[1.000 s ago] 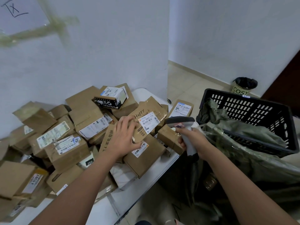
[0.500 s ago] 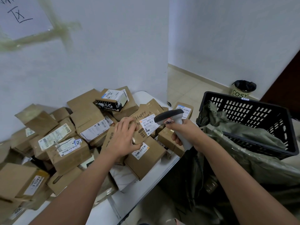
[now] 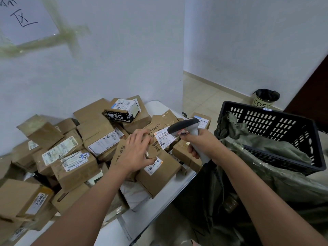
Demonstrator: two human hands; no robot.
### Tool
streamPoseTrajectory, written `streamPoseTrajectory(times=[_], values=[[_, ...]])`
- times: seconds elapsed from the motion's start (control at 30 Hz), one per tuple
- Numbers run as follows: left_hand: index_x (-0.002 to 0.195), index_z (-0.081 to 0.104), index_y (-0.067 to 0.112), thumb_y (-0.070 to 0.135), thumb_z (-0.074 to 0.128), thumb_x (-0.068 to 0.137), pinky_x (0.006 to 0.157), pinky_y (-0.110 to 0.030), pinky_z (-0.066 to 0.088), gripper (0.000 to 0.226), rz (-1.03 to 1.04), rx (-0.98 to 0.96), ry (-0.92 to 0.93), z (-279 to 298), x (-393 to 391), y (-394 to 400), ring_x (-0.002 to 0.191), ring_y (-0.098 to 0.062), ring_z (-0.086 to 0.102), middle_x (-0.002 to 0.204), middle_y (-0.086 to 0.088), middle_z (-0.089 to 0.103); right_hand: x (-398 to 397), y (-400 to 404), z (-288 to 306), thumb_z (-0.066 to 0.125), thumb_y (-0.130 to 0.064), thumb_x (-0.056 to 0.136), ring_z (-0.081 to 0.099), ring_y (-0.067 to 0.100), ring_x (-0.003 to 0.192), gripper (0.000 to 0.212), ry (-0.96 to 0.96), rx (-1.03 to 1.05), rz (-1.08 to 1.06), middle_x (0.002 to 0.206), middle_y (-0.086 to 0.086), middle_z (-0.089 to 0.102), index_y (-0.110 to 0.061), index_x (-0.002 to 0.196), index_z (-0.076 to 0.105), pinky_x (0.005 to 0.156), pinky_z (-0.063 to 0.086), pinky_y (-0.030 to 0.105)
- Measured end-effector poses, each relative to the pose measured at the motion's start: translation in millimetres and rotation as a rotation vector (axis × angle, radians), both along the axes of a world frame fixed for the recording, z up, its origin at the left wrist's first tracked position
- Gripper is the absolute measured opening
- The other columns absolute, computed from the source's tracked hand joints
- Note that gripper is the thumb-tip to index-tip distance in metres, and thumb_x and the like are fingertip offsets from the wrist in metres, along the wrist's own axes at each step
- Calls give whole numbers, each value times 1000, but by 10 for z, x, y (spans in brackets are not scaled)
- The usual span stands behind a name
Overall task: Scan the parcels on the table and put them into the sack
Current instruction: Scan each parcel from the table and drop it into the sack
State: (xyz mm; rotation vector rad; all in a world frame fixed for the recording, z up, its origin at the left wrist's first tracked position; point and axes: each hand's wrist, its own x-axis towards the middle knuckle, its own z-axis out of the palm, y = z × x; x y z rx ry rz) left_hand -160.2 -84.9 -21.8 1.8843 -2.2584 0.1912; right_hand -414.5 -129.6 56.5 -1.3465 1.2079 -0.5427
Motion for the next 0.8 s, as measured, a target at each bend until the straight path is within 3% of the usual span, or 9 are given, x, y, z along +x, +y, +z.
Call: streamPoseTrajectory(times=[0.33,0.47,0.57,0.73,0.8], values=[[105,50,22,62,72,66,108,-43,33,59,-9,-6,1,41,-30,1,131,-22,32,137,-1,34,-18,4,29,65,-29,91,52,16,44,23,-7,0,7,57,7,62,-7,95,62,47,45,24],[102,50,23,59,71,69,106,-47,35,53,2,-10,55,61,-60,51,129,-23,34,137,0,34,-88,-7,-74,69,-28,89,50,17,44,25,-100,100,-54,57,8,60,-6,96,61,46,42,25],[107,49,28,60,69,72,107,-45,32,52,68,30,240,166,-137,79,128,-16,36,139,5,32,-276,-9,-249,70,-27,89,52,17,46,26,-197,241,-190,59,8,60,-4,98,62,46,43,25],[110,48,34,65,60,73,95,-33,39,49,28,179,641,415,-584,101,114,14,36,132,19,29,-835,22,-776,67,-32,90,52,14,48,25,-247,451,-455,61,5,58,-8,84,64,45,44,24],[110,49,35,67,57,72,96,-29,36,50,-33,309,743,462,-839,102,116,9,36,131,18,31,-1101,100,-1021,66,-32,91,50,14,48,26,-199,516,-525,61,5,56,-9,80,61,43,43,24]])
